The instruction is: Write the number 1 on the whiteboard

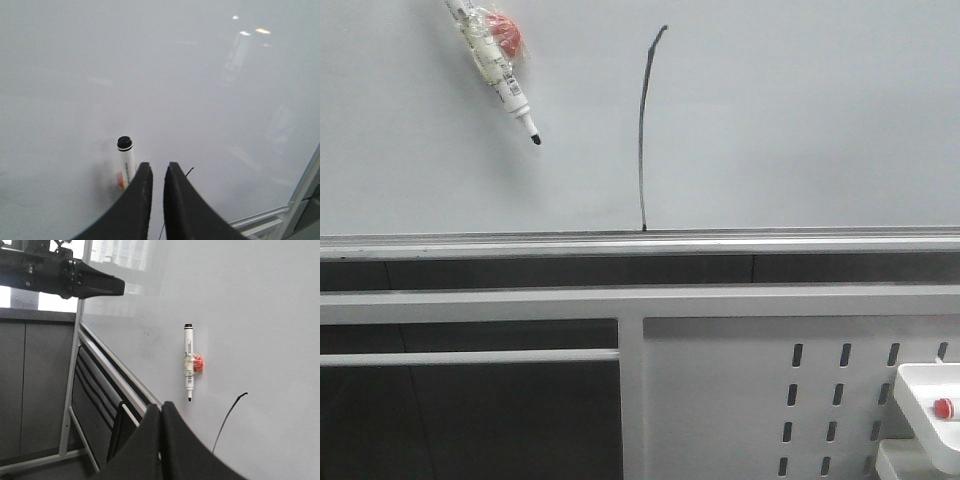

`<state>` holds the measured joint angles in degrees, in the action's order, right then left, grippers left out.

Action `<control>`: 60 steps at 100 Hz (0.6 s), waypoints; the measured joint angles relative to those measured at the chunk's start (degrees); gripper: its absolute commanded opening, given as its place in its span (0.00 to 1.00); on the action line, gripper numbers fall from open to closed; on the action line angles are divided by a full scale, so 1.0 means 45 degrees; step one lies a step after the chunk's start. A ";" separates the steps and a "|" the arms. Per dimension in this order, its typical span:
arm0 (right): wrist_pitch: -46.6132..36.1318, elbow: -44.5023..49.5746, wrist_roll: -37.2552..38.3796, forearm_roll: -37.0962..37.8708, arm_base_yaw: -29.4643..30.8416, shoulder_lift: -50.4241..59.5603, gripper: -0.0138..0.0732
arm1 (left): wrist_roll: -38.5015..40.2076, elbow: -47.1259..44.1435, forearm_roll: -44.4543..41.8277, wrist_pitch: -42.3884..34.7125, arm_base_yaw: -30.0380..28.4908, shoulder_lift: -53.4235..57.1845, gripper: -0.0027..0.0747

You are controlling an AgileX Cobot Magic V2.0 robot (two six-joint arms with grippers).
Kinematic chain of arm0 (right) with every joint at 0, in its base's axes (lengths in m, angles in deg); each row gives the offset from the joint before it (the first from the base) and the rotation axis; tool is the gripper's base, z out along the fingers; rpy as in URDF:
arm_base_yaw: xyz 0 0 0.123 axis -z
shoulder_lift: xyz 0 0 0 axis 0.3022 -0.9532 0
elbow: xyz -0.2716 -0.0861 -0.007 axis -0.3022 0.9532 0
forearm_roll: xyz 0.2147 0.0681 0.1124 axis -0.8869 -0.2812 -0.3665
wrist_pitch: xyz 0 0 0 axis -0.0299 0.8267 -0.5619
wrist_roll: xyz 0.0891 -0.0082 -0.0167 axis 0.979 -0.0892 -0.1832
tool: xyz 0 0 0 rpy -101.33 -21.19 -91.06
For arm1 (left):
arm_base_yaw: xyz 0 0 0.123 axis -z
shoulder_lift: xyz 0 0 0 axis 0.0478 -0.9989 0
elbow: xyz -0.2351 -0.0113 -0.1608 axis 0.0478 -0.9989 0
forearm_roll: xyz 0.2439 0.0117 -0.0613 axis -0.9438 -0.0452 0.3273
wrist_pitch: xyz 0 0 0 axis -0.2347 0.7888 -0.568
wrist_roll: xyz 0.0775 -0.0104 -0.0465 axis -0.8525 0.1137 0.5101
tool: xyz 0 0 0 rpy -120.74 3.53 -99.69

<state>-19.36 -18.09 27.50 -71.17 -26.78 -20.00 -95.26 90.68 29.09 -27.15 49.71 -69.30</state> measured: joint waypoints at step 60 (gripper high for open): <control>0.1248 0.0000 0.0000 0.0191 0.0000 0.0281 0.09 | -0.0294 -0.0383 0.0000 0.1472 0.0000 0.1731 0.01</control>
<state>-13.75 -18.09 27.50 -70.31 -26.78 -18.74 -96.59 88.95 29.09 -20.53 49.71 -61.51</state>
